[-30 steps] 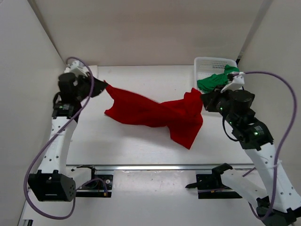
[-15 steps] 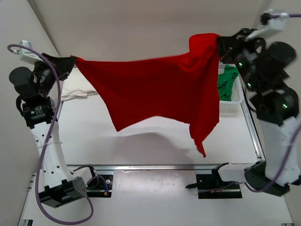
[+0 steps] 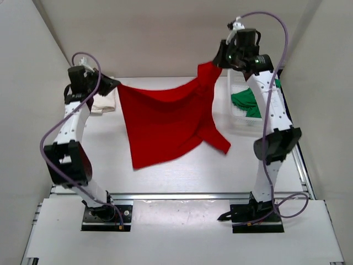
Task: Fold and stack the t-shirts
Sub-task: Flatten out the tshirt, then grap the side of the flattened tshirt closest away from the robot with both arms
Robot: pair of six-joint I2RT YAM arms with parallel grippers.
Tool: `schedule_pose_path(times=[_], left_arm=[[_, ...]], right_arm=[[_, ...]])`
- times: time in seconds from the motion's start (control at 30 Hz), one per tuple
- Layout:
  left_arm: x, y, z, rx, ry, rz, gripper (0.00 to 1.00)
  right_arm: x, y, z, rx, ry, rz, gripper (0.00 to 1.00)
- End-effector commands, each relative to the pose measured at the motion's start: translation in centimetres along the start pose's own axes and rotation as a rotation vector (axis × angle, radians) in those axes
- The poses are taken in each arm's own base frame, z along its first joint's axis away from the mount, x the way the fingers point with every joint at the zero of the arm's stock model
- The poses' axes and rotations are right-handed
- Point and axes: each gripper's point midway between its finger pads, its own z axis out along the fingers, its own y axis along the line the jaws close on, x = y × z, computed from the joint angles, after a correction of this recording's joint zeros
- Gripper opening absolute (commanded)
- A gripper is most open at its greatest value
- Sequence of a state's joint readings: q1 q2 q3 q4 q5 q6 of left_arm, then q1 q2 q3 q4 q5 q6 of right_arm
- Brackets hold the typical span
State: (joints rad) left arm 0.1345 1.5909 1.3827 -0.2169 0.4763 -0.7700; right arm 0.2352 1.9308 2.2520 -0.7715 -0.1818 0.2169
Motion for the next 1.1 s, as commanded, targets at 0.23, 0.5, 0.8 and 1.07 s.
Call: schedule_pose_path(times=[0.23, 0.5, 0.8, 1.07], left_arm=[[-12.6, -12.5, -7.7, 0.335, -0.329, 0.067, 0.00], [-2.1, 0.0, -7.9, 0.159, -0.270, -0.011, 0.00], [10.9, 11.9, -6.9, -0.058, -0.067, -0.113, 0.00], [11.0, 10.9, -7.6, -0.067, -0.073, -0.064, 0.00]], right_arm=[[-15.9, 7.0, -13.9, -0.261, -0.584, -0.127, 0.00], [9.8, 0.4, -6.5, -0.187, -0.211, 0.222, 0.05], [29.6, -2.7, -8.9, -0.017, 0.096, 0.328, 0.41], [36.5, -1.4, -8.7, -0.056, 0.208, 0.324, 0.42]])
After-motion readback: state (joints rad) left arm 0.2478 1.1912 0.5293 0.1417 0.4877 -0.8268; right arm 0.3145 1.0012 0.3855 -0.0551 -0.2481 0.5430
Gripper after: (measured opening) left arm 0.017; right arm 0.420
